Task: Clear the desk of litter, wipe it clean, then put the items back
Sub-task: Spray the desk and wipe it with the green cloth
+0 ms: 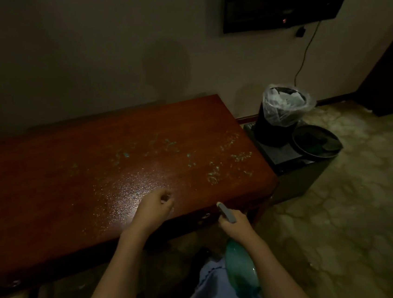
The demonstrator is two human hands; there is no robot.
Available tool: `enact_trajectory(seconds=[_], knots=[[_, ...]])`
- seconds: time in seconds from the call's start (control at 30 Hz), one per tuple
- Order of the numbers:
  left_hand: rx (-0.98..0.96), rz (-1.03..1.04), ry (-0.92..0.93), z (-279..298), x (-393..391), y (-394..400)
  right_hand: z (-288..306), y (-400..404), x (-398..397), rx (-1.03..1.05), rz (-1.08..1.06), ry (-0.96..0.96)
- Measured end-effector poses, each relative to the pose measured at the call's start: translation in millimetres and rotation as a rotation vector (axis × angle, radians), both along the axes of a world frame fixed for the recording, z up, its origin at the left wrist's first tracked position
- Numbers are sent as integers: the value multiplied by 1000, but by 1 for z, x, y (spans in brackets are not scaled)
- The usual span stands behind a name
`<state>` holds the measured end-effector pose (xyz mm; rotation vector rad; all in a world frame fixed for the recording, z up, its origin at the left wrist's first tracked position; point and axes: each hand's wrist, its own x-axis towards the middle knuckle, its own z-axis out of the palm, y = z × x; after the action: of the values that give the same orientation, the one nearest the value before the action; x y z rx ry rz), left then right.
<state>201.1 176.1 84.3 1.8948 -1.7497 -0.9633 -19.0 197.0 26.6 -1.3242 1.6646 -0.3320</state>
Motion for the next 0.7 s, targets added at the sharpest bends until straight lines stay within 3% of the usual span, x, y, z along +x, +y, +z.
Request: enact_trajectory(seconds=[0.13,0.27,0.43,0.7], knots=[[15,4,10,1,-8,-14,-2,-10,-4,33,59,-37],[7,62,14,1,-8,-37,1,-36,-6,-37,-117,-28],[14,83,10,4,-18,-79,10,-87,-7,-14,105,2],[19,135,-13,9,-18,-152,9,-176,-7,-30,19,-37]])
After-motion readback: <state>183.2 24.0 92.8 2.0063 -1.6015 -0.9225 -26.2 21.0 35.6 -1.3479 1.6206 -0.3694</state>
